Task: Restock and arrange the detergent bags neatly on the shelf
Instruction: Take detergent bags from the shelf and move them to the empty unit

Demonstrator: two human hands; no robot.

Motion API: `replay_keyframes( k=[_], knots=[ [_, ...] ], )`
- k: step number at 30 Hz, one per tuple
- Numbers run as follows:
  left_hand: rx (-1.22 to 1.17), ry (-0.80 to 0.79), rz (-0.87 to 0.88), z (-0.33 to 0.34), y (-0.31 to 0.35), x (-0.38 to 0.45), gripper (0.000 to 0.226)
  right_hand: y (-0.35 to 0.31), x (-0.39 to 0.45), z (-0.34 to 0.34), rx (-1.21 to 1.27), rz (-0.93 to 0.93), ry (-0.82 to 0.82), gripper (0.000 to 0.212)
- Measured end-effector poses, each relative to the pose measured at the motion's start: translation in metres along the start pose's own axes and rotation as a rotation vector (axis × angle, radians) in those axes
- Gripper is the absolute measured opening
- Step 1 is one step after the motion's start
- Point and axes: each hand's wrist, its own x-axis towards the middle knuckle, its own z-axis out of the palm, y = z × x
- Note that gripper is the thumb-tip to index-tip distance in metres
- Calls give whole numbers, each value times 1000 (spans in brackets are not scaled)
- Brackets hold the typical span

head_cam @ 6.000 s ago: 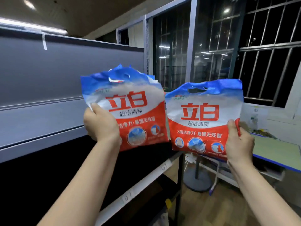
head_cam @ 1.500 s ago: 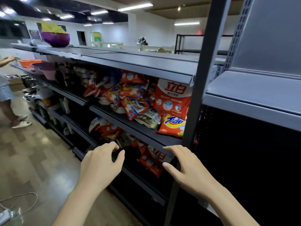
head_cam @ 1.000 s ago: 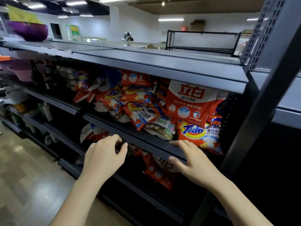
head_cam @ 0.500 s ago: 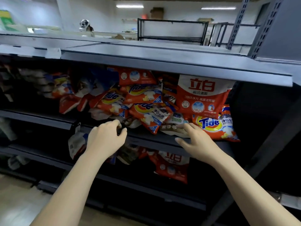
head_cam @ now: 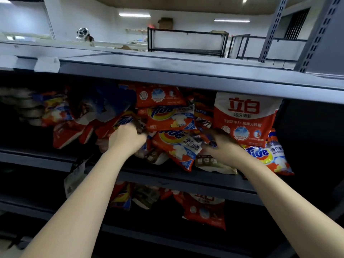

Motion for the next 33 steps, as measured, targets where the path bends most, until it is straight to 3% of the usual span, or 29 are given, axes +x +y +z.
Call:
replay_keyframes(
  k=[8, 14, 19, 26, 33],
  knots=[
    [-238, -73, 22, 41, -24, 61, 55, 0, 45, 11, 28, -63, 60, 50],
    [-414, -58, 100, 47, -32, 103, 33, 6, 73, 27, 92, -36, 88, 54],
    [-519, 9, 92, 52, -27, 133, 43, 3, 93, 33, 190, 15, 131, 53],
    [-597, -139, 27, 48, -16, 169, 59, -5, 119, 37, 234, 64, 151, 58],
    [-1005, -135, -196, 47, 1, 185, 66, -1, 127, 42, 257, 86, 145, 58]
  ],
)
